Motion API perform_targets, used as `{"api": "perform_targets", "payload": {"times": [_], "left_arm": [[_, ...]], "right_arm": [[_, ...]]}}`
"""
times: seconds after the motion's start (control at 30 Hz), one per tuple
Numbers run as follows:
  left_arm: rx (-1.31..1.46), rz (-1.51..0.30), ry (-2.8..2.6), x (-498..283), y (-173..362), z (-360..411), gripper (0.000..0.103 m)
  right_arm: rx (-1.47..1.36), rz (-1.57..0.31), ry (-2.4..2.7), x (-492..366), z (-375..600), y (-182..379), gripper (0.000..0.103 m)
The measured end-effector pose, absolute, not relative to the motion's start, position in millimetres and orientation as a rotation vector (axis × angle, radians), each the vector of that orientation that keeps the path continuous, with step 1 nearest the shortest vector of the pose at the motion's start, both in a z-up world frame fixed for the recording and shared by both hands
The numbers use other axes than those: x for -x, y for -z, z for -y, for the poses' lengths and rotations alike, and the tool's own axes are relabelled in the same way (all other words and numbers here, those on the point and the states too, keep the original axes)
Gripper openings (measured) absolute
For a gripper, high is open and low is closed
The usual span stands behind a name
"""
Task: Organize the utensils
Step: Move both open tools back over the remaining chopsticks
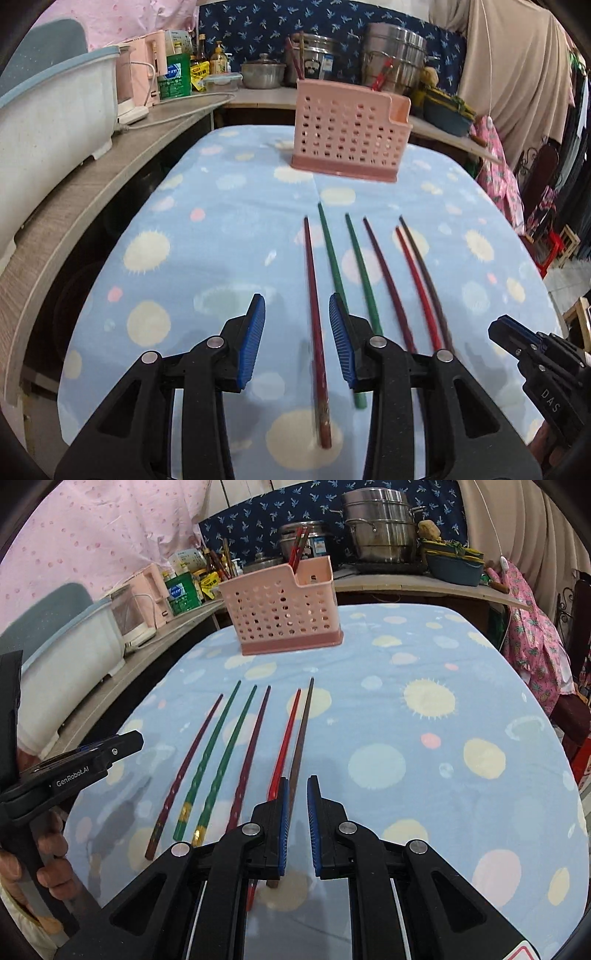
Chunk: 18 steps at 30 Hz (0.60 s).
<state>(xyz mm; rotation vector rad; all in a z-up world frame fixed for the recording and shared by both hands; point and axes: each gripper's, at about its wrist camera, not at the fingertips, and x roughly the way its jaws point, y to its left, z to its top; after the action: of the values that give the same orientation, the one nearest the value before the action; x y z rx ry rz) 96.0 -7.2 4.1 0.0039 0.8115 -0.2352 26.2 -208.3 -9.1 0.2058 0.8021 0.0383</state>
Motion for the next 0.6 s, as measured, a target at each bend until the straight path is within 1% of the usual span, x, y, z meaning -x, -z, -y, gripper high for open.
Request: {"api": "perform_targets", "payload": {"times": [0.17,0.4,0.5,0.6], "left_arm": [[-0.002,-0.850,0.248,-82.2,11.7,5.5,0.035],[-0.002,-0.882,0.252,-70.3,24.1,2.2,0.035],[-0.001,-0.891,0.253,-66.2,27.7,1.6,0.039],[-0.003,-0.896,0.254,-62.1,30.7,0.3,0.045]], "right_arm": [[-0.214,-0.834,-0.045,-16.7,202.0,23.2,0.011],[-0.188,-0.847,-0.051,-16.8,190.6,27.3,0.011],[-0.178,-0.852,-0.046,-16.7,187.6,30.6,0.011],[-0.169,-0.855,-0.040,-17.9,186.2,32.8,0.011]]}}
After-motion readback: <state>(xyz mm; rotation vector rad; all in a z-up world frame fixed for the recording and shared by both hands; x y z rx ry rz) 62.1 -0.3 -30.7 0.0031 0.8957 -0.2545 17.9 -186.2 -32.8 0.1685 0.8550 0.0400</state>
